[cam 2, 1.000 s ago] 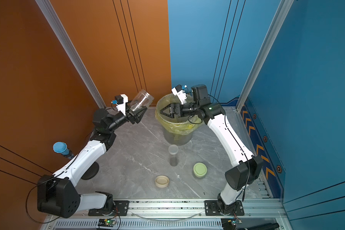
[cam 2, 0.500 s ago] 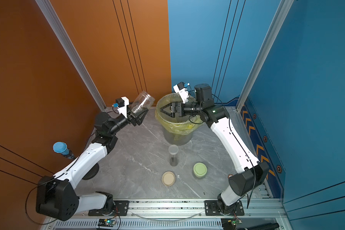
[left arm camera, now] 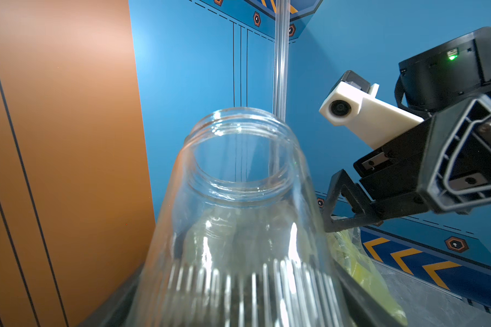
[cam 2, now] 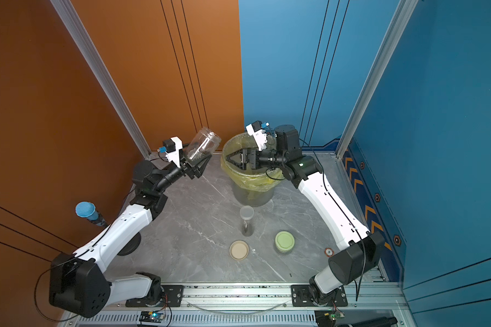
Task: Empty moldy tea leaves from jars
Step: Adjust the jar.
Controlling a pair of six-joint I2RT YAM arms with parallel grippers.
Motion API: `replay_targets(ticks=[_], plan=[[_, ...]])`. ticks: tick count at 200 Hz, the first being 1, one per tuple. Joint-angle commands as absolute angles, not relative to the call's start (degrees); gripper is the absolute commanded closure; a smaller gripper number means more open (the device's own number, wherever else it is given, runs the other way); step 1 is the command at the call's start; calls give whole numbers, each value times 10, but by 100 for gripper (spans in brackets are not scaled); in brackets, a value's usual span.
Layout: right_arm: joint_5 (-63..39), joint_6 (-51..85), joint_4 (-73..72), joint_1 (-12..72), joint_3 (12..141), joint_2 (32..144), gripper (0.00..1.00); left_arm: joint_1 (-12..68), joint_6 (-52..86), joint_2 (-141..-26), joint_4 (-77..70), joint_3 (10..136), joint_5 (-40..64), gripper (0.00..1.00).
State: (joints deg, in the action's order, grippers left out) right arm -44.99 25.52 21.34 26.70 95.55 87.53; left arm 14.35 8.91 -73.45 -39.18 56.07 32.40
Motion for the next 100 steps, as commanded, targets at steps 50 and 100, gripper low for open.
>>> replay_targets(ticks=[50,100], plan=[[-374,259,156,271,932,823,0,151,128,-726,-426,629,324,75],[-268,406,-96,336,816,787,0,173,123,-737,-425,640,310,75]])
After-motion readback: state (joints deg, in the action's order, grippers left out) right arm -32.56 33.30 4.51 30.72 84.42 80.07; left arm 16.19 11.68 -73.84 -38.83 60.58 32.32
